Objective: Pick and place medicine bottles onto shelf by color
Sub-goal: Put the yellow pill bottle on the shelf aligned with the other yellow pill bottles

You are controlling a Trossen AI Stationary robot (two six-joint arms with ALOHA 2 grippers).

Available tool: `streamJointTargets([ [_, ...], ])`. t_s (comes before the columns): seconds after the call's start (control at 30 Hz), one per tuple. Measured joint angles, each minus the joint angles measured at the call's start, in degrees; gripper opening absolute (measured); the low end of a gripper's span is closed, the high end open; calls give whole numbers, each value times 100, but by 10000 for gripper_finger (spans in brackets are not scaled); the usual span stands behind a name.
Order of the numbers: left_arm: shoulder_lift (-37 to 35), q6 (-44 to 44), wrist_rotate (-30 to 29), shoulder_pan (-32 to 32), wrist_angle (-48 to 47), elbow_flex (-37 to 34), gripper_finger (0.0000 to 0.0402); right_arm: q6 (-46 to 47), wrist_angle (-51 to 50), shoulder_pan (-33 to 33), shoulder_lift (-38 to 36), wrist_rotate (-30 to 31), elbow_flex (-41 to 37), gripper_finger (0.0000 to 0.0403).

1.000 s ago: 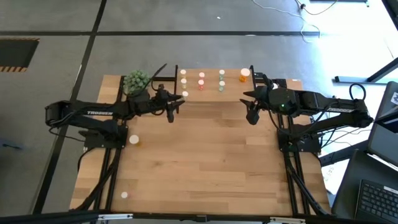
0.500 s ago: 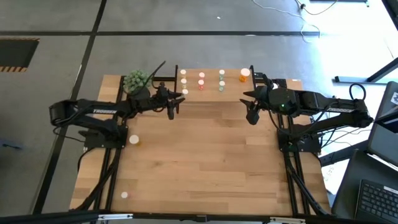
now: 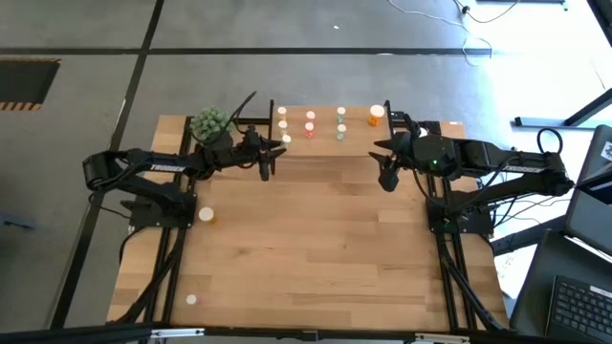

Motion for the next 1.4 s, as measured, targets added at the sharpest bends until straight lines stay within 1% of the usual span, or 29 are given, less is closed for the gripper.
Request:
streamJointTargets([
  [0.33, 120, -42, 26, 57, 286, -5, 94, -2, 0, -1, 0, 1, 0, 152],
  [0.63, 88, -7, -118, -181, 419, -7, 94, -7, 0, -1, 0, 0, 0, 152],
  [0.8, 88, -12, -134, -185, 549, -7, 94, -7, 0, -2, 0, 1, 0, 152],
  [1.1, 79, -47, -103, -189, 630, -7, 94, -3, -2, -1, 0, 1, 0, 152],
  [1.23, 79, -48, 47, -190, 623, -7, 94, 0, 0, 0, 0, 1, 0, 152],
  [1.4, 79, -47, 55, -189, 618, -7, 94, 3, 3, 0, 0, 1, 0, 152],
])
